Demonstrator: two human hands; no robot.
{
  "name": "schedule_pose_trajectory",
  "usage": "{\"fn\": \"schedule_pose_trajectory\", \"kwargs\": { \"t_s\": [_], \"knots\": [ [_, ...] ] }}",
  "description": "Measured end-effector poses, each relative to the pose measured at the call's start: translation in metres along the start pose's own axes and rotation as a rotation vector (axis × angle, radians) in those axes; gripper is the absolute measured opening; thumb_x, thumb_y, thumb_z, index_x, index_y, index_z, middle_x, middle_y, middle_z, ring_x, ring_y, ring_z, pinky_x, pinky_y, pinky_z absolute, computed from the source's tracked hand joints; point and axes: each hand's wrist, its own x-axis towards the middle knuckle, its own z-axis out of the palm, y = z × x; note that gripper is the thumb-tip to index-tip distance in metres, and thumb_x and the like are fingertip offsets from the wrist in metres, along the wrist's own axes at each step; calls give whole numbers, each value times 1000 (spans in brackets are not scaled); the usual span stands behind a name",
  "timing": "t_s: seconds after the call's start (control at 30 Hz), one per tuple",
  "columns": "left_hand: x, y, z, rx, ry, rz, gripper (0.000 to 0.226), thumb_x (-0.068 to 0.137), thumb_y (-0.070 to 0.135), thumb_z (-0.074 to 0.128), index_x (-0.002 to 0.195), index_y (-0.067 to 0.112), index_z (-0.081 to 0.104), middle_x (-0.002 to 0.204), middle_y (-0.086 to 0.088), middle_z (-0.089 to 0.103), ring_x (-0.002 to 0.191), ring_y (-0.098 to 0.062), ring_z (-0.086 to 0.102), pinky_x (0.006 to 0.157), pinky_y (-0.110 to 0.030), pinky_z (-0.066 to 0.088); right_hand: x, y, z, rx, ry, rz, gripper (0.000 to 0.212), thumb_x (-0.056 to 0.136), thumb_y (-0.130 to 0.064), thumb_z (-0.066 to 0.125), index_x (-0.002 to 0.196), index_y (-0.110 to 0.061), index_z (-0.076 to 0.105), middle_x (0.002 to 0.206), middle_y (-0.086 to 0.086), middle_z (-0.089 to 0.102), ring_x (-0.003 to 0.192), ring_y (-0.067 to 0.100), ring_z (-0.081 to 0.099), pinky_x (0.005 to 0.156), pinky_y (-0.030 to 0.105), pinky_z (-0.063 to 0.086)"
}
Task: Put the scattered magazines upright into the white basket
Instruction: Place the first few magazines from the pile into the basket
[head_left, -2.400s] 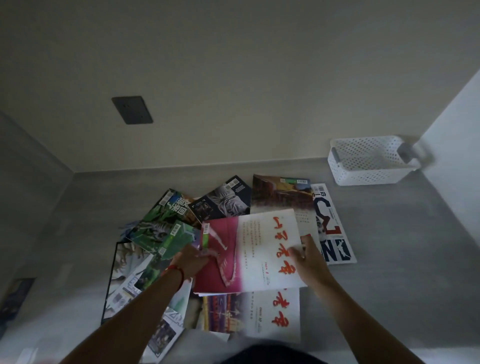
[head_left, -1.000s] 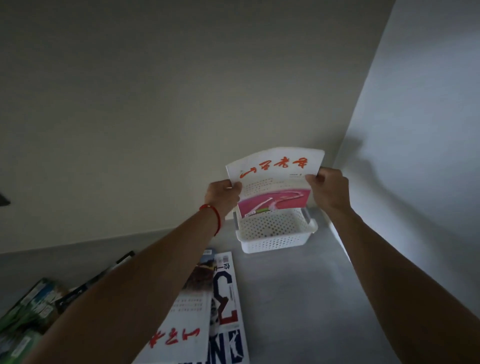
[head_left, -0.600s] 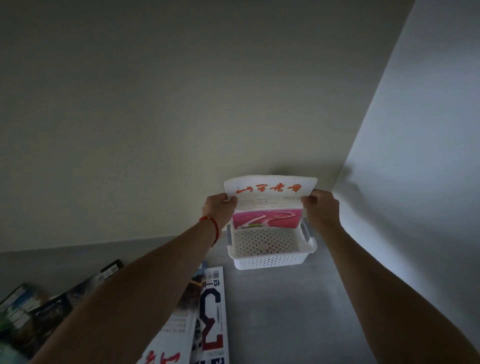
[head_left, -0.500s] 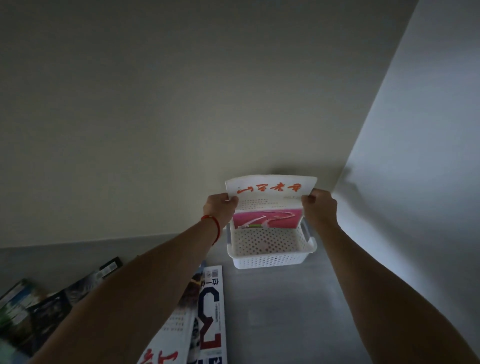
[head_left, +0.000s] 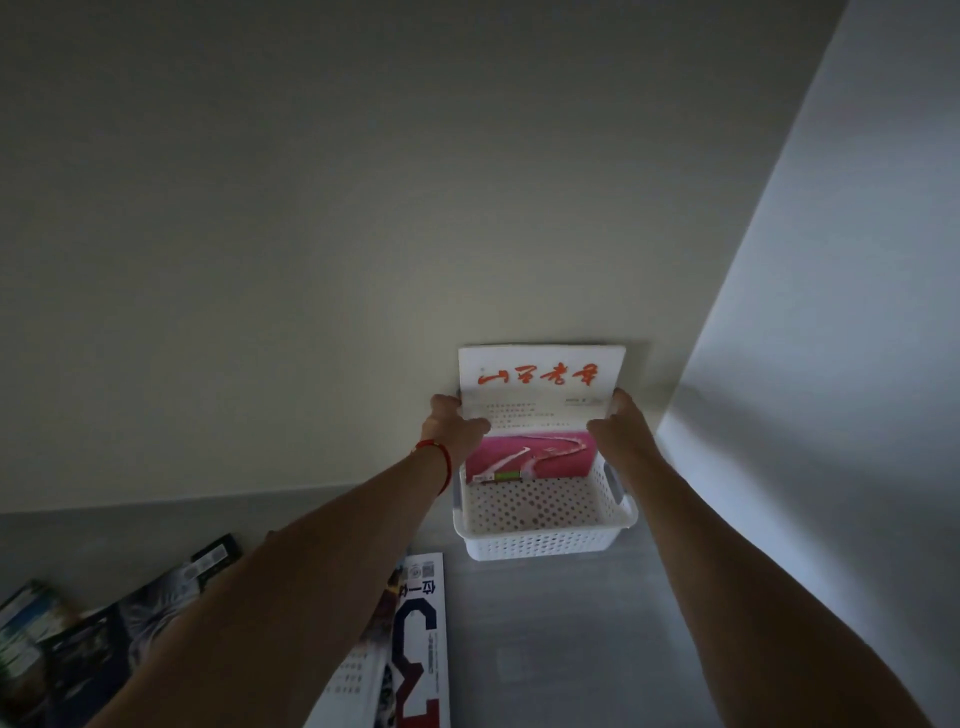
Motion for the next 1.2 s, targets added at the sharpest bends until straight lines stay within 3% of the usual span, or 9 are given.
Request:
{"fn": "schedule_pose_trajectory", "kwargs": {
  "t_s": [0.2,0.3,0.4,0.57,0.67,0.8,0.97,1.07,1.2],
  "knots": [
    [-3,-4,3,-119,-96,2,63,76,3,62,133,22,44,107,2,66,88,-14,66,71,-33,63,-14,-3,6,-37,-41,-22,45,87,-15,59,129,-22,47,121,2,64,109,27,64,91,49,56],
    [-15,-6,-4,-23,-115,44,65,82,6,61,141,20,37,118,4,59,92,-13,59,65,-25,52,-32,-2,8,-226,-67,-84,33,93,-14,54,125,-20,58,112,-4,63,94,14,65,74,25,57],
    [-38,-15,-21,-7,-87,48,67,85,9,64,145,18,36,134,-4,51,113,-24,58,87,-33,56,-68,-4,16,-297,-133,-229,18,88,-18,56,86,-30,69,93,-12,66,77,-6,63,53,6,44],
    [-106,-71,-63,43,-46,174,38,84,-3,53,116,16,61,126,-10,62,93,-21,61,63,-16,49,-134,16,49,-286,-302,-212,19,95,-15,53,89,-25,69,97,-3,70,92,18,67,79,32,53],
    [-158,-154,-134,303,-34,167,25,89,4,53,108,14,65,115,-14,67,101,-33,64,82,-27,52,-210,19,115,-334,-498,-201,22,98,-28,54,100,-15,71,95,3,74,85,19,71,77,36,56],
    [-203,-242,-182,457,-64,45,45,81,1,56,123,18,62,138,-10,53,128,-32,50,103,-38,46,-274,45,178,-519,-642,-56,17,92,-22,51,96,-16,66,95,3,69,78,15,66,68,29,52],
    [-239,-322,-212,717,-240,168,64,87,26,60,148,29,40,164,-5,17,152,-27,12,125,-44,14,-343,66,237,-535,-400,315,55,87,-17,59,138,-8,41,142,17,40,112,29,55,79,29,52],
    [-243,-335,-215,766,-303,267,74,85,31,61,152,30,29,165,-4,7,154,-26,3,125,-48,10,-358,67,255,-292,-232,393,43,85,-9,62,125,-1,53,129,19,58,93,23,59,48,12,44],
    [-239,-339,-223,716,-345,310,73,86,31,61,153,25,31,165,-7,10,153,-26,5,126,-42,12,-361,61,252,-158,-99,434,28,88,-12,58,114,-2,65,92,8,69,72,16,62,51,20,48]
  ]
}}
